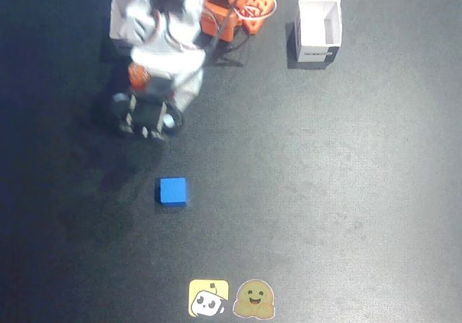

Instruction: Put the red cube in the right box and the blue cube in the left box.

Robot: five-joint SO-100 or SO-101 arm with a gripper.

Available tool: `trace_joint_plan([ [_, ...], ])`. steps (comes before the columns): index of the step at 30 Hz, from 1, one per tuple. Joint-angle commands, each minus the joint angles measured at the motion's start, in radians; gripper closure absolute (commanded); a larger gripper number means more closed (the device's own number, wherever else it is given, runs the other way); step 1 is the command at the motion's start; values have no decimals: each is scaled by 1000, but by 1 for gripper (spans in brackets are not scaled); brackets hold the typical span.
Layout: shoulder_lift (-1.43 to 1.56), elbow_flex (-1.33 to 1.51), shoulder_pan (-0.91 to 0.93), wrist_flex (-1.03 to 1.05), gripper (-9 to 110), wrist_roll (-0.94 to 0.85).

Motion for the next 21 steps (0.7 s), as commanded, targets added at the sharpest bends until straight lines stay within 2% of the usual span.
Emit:
trace_joint_plan([
  [1,37,-41,51,31,93,-25],
  [21,193,26,555,167,93,-51],
])
